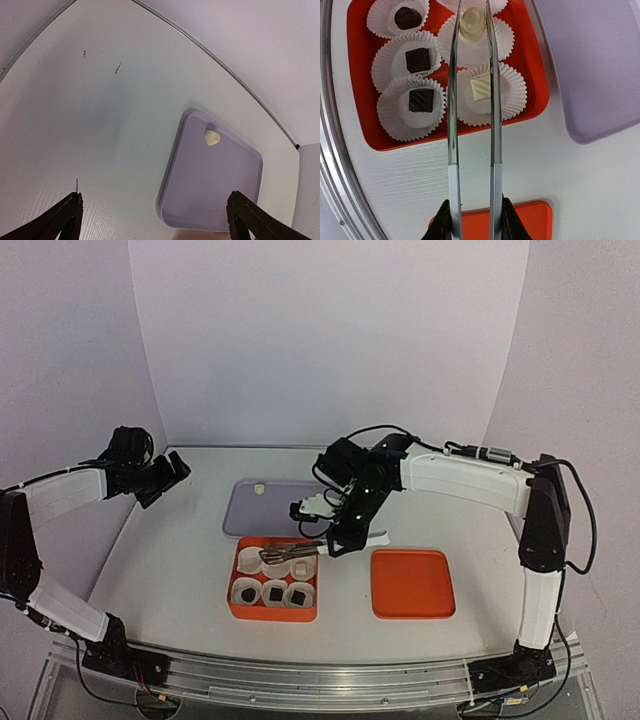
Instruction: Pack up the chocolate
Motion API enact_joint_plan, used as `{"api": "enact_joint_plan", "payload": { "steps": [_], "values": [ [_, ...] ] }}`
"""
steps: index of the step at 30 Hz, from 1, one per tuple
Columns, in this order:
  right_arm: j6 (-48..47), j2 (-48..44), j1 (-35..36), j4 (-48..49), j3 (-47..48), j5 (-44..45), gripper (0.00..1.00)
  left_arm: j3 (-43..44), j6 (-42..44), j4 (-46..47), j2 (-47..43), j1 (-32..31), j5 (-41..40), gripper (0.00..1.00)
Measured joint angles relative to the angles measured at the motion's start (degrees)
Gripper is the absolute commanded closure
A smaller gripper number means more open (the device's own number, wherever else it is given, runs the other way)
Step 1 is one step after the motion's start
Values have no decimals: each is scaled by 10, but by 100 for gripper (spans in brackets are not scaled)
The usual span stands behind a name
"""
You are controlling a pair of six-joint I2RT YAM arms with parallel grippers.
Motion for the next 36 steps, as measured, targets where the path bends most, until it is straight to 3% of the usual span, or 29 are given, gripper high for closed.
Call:
{"api": "enact_joint_plan", "payload": {
  "steps": [36],
  "values": [
    [-4,20,7,0,10,28,95,0,-2,1,4,0,2,0]
  ]
}}
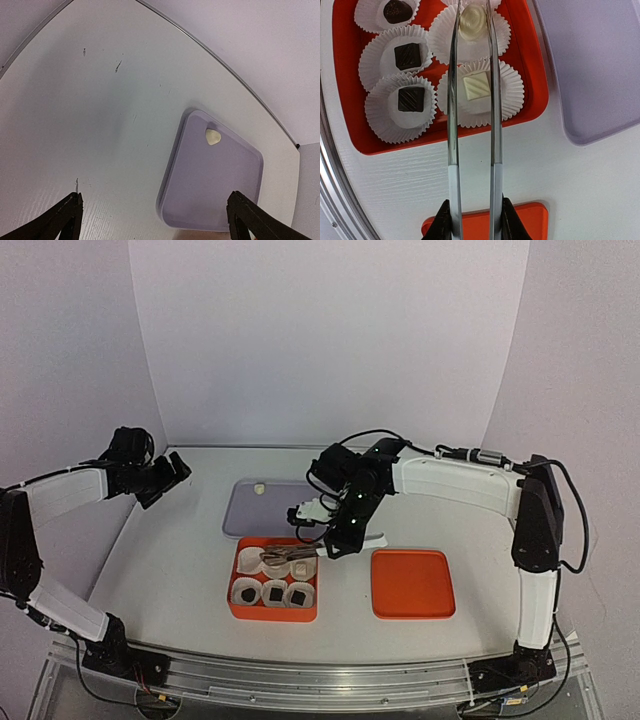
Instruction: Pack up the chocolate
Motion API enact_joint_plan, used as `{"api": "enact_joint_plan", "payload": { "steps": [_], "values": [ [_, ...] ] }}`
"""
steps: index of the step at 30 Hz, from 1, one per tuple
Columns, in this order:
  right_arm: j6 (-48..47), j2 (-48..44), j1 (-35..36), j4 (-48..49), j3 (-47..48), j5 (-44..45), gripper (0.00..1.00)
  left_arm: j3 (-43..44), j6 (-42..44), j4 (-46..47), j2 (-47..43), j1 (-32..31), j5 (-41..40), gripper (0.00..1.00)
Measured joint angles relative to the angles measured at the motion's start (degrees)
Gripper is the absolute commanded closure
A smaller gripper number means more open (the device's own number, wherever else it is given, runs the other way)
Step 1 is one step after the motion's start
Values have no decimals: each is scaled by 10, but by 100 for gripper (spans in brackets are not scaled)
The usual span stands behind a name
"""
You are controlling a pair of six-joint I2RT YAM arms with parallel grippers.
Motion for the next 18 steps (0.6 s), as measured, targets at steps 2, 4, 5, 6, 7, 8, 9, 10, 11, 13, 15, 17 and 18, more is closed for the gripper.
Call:
{"api": "enact_joint_plan", "payload": {
  "steps": [2,4,5,6,7,8,9,10,11,13,15,17,18],
  "values": [
    [0,-1,0,0,0,0,95,0,0,0,3,0,1,0],
    [0,-5,0,0,-1,0,94,0,0,0,6,0,3,0],
    [0,-7,0,0,-2,0,94,0,0,0,6,0,4,0],
    [0,-10,0,0,-4,0,94,0,0,0,7,0,4,0],
    [0,-13,0,0,-6,0,94,0,0,0,7,0,4,0],
    [0,-16,0,-1,-8,0,94,0,0,0,7,0,4,0],
    [0,-18,0,-1,-9,1,94,0,0,0,7,0,4,0],
    [0,-20,0,-1,-11,1,94,0,0,0,7,0,4,0],
    [0,-22,1,-1,-13,1,94,0,0,0,7,0,4,0],
    [0,-23,2,-1,-15,1,94,0,0,0,7,0,5,0],
    [-1,-23,3,-1,-17,1,94,0,0,0,7,0,5,0],
    [-1,-23,4,-2,-19,1,93,0,0,0,7,0,5,0],
    [-2,-23,5,-2,-19,2,92,0,0,0,7,0,5,0]
  ]
}}
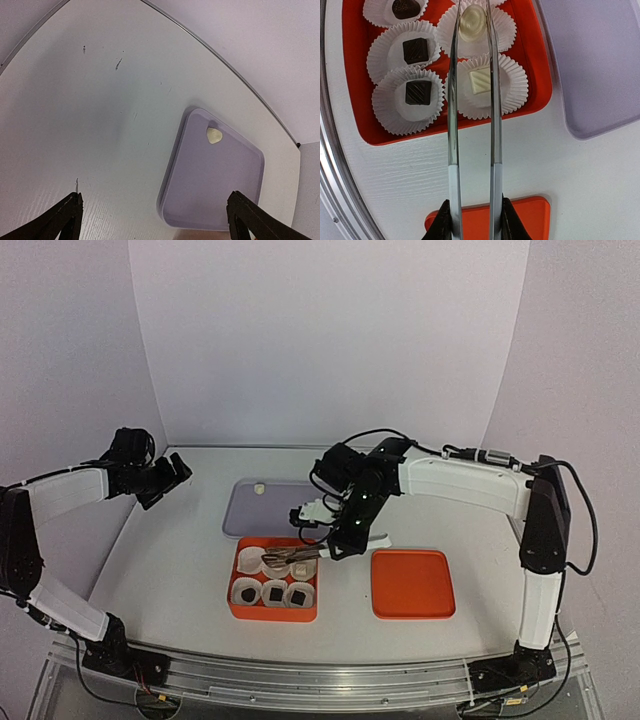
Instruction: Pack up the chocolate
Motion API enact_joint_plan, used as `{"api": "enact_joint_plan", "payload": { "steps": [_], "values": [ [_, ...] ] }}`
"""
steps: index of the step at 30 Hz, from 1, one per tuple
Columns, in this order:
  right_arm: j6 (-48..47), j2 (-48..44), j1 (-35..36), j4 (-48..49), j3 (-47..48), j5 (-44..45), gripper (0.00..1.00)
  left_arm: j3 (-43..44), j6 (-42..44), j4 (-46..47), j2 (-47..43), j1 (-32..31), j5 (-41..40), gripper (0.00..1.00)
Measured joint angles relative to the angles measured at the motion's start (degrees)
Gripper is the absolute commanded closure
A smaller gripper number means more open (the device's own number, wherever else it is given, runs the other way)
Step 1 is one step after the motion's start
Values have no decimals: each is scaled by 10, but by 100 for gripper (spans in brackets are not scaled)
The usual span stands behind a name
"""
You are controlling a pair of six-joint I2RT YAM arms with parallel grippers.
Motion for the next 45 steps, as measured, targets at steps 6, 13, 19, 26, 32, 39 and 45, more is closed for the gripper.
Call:
{"api": "enact_joint_plan", "payload": {
  "steps": [6,13,19,26,32,39,45],
  "values": [
    [-1,2,2,0,0,13,87,0,0,0,0,0,0,0],
    [-6,12,3,-1,0,27,75,0,0,0,2,0,0,0],
    [-6,15,4,-1,0,28,69,0,0,0,8,0,0,0],
    [-6,15,5,-1,9,27,68,0,1,0,11,0,6,0],
    [-6,15,7,-2,19,25,68,0,4,0,11,0,9,0],
    [-7,-1,8,-3,20,6,68,0,5,0,11,0,9,0],
    [-6,-62,8,-3,20,-12,68,0,5,0,11,0,8,0]
  ]
}}
